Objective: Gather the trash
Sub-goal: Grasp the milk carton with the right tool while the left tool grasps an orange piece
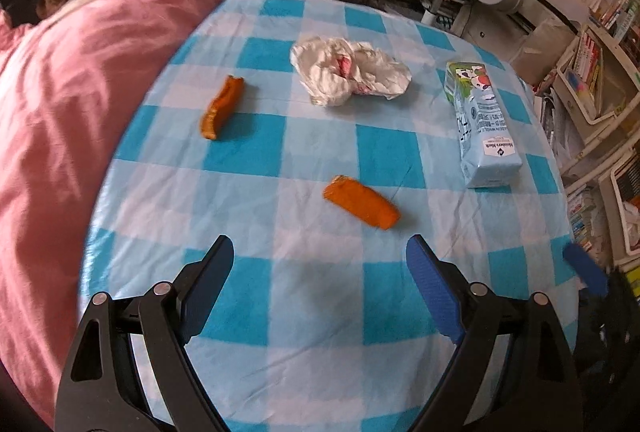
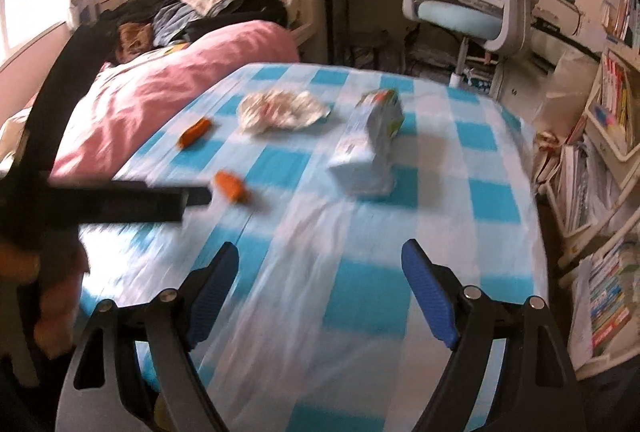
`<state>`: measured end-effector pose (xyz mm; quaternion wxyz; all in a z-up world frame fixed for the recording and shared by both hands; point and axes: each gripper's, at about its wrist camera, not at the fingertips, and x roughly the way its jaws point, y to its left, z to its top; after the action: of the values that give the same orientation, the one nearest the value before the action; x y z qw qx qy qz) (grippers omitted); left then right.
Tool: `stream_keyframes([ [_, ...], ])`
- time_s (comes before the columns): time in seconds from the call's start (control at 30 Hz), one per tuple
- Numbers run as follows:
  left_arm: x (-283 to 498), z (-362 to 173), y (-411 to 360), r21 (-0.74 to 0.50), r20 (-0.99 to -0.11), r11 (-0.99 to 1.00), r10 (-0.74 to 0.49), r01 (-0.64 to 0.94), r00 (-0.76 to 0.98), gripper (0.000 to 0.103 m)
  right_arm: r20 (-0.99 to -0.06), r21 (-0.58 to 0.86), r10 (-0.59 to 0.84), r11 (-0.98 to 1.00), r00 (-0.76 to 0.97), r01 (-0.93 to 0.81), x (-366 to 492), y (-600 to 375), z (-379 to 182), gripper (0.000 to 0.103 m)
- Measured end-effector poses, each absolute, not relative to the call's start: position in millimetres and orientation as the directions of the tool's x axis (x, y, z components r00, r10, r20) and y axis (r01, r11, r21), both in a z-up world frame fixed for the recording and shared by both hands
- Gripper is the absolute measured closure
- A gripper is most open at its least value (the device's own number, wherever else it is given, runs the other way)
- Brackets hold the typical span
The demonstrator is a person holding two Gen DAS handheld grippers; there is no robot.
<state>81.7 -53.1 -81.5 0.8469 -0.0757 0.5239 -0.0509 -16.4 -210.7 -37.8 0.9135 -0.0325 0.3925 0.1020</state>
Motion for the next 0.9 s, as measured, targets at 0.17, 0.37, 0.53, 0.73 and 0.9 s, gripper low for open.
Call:
stream_keyframes([
  [0.17,97,-83,-44,-0.258,-0.873,0.962,-0.193,-0.088,0.448,0.019,-0.713,-0.021,0.112,0.983,0.692,-0.180,25,-207,-41,0.023],
  [0.37,112,-89,-47,-0.279,-0.879,0.954,-0.209,-0.108,0.428,0.019,-0.721,-0.085,0.061,0.981,0.690,-0.175,63,-201,-56,0.023],
  [0.53,114,-87,-53,-0.238,-0.885,0.964,-0.164,-0.121,0.437,0.022,-0.731,-0.092,0.063,0.977,0.680,-0.190,72,-205,-64,0.033],
  [0.73,115,-91,-52,-0.211,-0.893,0.970,-0.139,-0.125,0.429,0.025,-0.779,-0.019,0.136,0.971,0.612,-0.239,59,-222,-62,0.055],
  [0.9,121,-104,-63,-0.158,-0.907,0.979,-0.092,-0.128,0.412,0.026,-0.806,0.121,0.256,0.954,0.534,-0.275,15,-239,-58,0.055],
])
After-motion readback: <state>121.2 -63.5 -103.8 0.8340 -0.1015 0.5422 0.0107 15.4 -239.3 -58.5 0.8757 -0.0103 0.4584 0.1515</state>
